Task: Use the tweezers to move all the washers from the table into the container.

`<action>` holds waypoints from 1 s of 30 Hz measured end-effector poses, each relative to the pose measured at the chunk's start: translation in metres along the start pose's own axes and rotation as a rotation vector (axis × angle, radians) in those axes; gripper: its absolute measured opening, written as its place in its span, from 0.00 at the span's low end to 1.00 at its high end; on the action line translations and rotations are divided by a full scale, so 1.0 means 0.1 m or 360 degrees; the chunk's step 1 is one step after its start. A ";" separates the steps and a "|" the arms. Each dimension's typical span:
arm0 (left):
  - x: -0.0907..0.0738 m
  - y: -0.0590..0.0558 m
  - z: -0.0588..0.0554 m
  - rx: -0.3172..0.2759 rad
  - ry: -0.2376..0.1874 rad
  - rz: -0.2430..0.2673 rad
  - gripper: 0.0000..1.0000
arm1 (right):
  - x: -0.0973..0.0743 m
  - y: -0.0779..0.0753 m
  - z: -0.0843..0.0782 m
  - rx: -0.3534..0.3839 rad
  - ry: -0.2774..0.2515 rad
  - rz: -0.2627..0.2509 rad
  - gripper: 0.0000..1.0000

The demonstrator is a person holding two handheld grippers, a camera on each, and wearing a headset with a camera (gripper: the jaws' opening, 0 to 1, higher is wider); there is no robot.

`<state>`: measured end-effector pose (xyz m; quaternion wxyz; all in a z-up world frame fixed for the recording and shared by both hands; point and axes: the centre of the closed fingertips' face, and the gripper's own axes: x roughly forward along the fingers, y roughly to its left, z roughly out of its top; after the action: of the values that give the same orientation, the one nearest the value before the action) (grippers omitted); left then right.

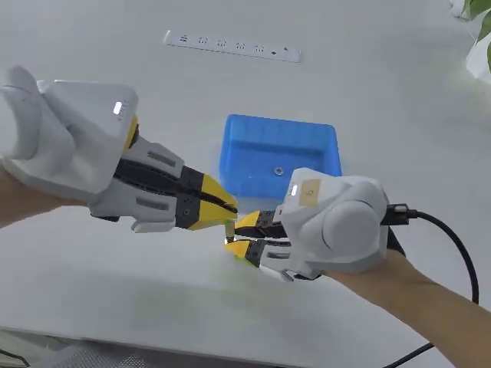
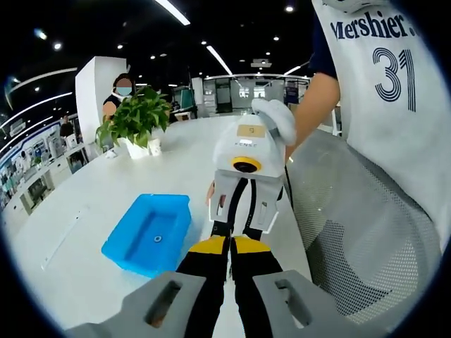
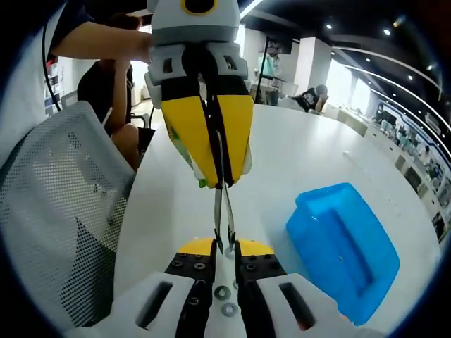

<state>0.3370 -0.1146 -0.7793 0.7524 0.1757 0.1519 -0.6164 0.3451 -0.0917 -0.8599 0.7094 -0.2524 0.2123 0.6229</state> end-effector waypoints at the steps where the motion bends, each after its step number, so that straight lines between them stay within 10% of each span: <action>1: 0.00 0.00 0.00 -0.0003 -0.0004 -0.0003 0.05 | 0.00 -0.01 0.00 0.0015 -0.0006 -0.0001 0.11; 30: 0.05 0.02 -0.03 -0.0060 -0.0034 0.0000 0.05 | 0.06 0.00 -0.07 0.0055 0.0027 0.0035 0.12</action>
<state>0.3398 -0.1173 -0.7844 0.7571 0.1549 0.1556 -0.6153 0.3458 -0.0917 -0.8692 0.7050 -0.2432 0.2317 0.6246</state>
